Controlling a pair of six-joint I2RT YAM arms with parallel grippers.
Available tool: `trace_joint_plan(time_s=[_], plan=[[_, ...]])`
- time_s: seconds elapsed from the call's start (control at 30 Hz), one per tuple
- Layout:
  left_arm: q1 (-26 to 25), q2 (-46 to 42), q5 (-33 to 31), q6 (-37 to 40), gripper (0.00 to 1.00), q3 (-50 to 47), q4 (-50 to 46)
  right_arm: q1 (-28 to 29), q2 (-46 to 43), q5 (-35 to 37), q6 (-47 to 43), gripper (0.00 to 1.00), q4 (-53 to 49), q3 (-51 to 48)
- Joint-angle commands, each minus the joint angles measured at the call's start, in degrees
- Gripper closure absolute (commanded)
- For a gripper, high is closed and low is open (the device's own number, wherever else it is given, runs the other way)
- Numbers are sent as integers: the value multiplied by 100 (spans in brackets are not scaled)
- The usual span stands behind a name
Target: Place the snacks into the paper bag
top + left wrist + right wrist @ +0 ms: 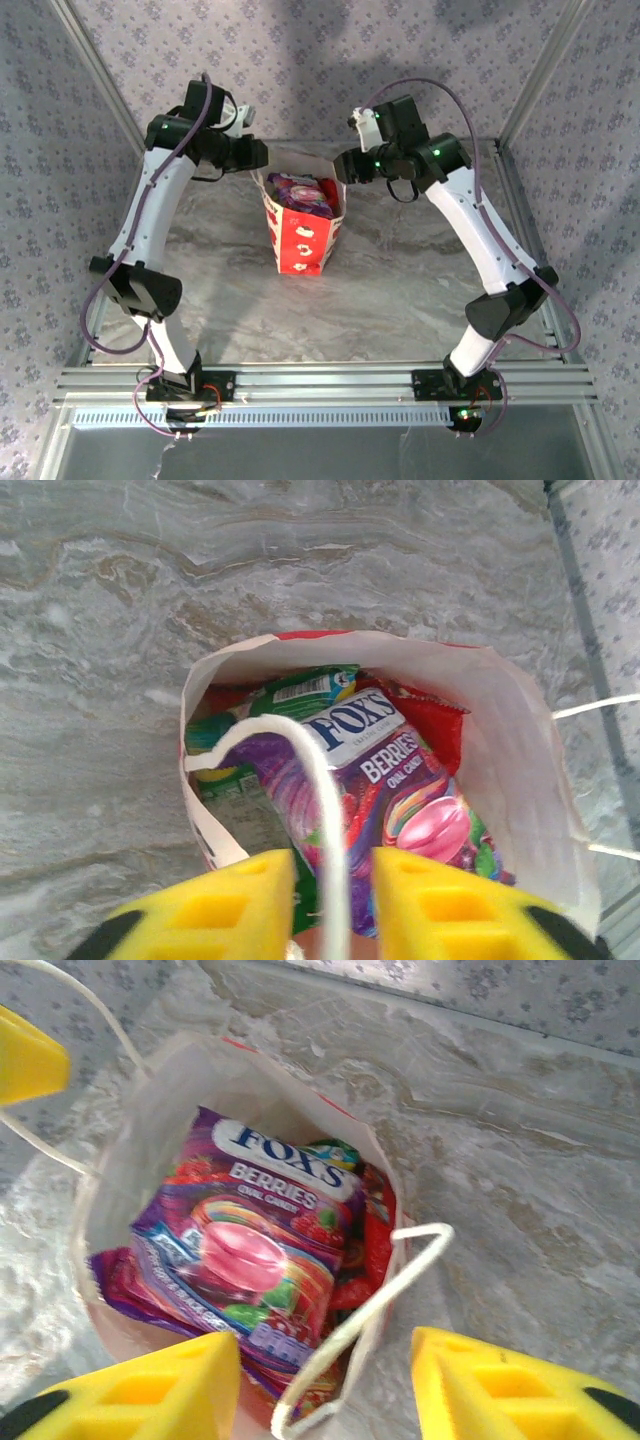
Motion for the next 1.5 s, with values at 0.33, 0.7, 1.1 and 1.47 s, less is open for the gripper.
trace_joint_plan(time_s=[0.33,0.7,1.1,1.47], plan=[[-397,901,467,104,97,2578,-751,-99,492,-145,222,100,267,2063],[-766,-195,205,121,93,-136,278,-305,-879,233,389,100,675,-640],[-880,289,39,62,93,1390,-247,-438,-903,195,310,100,484,43],[-902,772,329,92,92,2558,-877,-461,-395,-153,122,100,-211,1706]])
